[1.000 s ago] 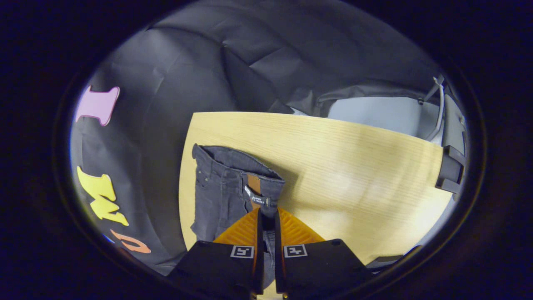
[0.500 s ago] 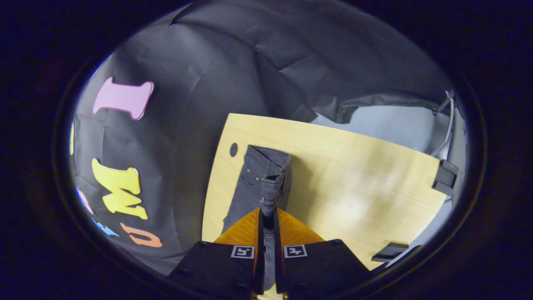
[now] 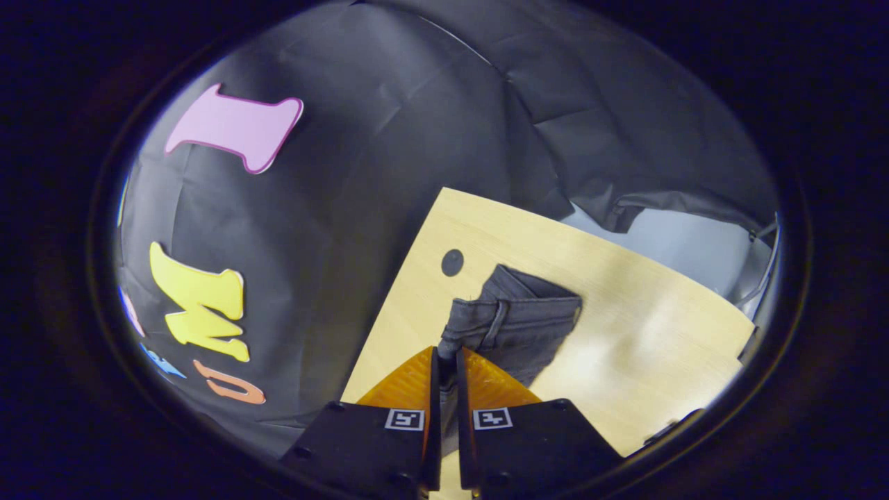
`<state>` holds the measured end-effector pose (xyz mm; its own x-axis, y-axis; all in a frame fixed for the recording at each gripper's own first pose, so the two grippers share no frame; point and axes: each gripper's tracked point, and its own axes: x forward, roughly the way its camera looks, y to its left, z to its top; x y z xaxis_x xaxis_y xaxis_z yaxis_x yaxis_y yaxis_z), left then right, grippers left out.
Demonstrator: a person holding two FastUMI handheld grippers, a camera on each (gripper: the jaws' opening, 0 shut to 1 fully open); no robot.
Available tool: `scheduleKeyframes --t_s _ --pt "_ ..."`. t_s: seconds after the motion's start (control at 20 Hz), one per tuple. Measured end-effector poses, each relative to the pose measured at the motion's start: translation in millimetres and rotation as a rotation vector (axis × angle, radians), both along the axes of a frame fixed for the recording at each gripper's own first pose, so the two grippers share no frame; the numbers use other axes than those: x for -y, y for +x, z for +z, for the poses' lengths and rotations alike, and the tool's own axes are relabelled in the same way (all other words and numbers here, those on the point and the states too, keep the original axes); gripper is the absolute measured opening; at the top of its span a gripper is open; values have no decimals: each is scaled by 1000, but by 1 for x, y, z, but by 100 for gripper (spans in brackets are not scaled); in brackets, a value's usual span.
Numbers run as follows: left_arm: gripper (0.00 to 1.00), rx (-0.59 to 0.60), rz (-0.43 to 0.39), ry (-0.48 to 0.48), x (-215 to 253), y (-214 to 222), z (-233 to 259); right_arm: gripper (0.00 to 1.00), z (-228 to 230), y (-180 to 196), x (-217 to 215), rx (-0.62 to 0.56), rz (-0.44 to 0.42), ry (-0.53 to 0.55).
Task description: Grasp the waist and the cuffs of the jeans and fold them to make the two legs overlap; first hold the waist and fold one-third of the jeans toward the cuffs, then hold the cuffs and fold the remaining one-third in the same direction to finish folding.
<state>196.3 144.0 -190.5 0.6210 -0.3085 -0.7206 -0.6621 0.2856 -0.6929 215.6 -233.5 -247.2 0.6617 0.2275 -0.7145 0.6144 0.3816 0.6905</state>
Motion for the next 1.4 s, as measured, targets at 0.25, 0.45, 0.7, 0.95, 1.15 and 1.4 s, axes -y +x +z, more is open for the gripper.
scheduleKeyframes --t_s 0.25,0.45,0.7,0.95,1.15,1.4 --pt "3 -27 -43 7 6 64 -21 15 -25 47 8 -1 -17 -10" --pt "3 -18 -172 67 22 116 -50 11 -70 68 8 -38 -5 -41" --pt "4 -75 -225 120 31 143 -96 11 -113 84 4 -92 3 -76" --pt "15 -78 -250 142 31 148 -97 14 -120 85 4 -120 27 -131" --pt "100 -73 -261 179 29 139 -71 24 -121 87 5 -109 50 -160" --pt "98 -9 -259 220 28 117 1 85 -91 75 9 -38 106 -261"
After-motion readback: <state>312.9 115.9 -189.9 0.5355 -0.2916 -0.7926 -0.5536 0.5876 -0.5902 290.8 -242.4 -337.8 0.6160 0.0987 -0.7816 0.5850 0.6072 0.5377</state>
